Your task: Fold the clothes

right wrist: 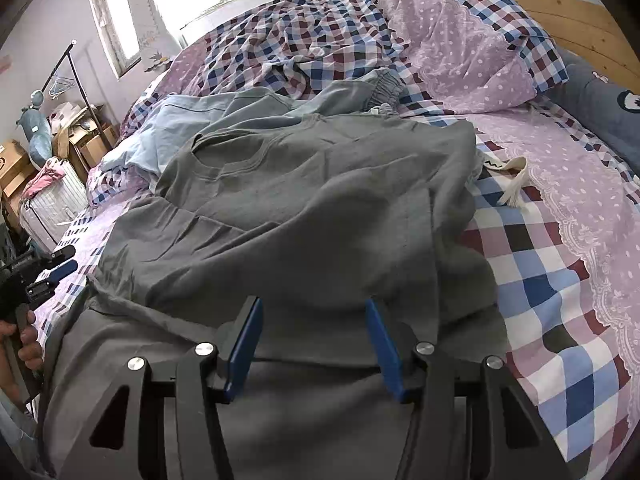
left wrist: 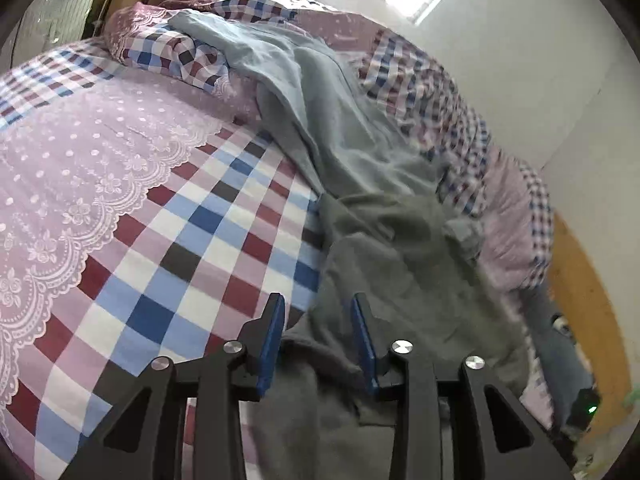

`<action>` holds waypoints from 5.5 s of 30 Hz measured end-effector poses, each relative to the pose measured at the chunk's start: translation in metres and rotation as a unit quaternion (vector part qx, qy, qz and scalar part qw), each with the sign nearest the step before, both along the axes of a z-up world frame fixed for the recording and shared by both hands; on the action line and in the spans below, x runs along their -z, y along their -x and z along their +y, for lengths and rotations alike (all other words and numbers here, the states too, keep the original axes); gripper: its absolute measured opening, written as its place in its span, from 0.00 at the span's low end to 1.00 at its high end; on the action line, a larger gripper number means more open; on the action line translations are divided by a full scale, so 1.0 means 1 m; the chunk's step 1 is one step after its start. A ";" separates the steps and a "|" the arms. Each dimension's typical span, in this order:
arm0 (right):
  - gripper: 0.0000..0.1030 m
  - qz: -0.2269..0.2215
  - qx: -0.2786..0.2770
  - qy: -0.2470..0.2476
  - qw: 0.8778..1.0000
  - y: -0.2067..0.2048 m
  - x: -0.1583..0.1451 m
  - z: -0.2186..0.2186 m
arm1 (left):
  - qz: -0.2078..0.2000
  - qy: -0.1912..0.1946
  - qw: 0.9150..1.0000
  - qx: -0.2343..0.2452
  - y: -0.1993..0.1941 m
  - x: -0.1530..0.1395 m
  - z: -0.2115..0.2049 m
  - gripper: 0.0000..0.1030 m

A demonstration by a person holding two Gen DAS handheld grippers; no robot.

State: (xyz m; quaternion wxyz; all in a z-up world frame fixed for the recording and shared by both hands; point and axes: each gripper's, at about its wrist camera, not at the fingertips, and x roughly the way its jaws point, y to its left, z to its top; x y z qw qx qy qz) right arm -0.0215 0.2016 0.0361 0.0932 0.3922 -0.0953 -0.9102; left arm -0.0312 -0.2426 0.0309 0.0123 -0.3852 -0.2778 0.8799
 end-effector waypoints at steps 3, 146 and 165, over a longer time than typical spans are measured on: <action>0.55 -0.002 -0.001 0.003 1.000 0.000 0.001 0.000 | -0.025 0.007 1.000 -0.002 0.008 0.009 0.003 0.46; 0.24 -0.227 -0.069 -0.105 0.966 -0.250 0.024 0.063 | -0.101 -0.075 0.992 0.014 -0.305 -0.004 0.008 0.62; 0.00 -0.197 -0.034 -0.273 0.941 -0.278 -0.015 0.083 | -0.098 -0.086 0.991 0.017 -0.308 -0.004 0.000 0.62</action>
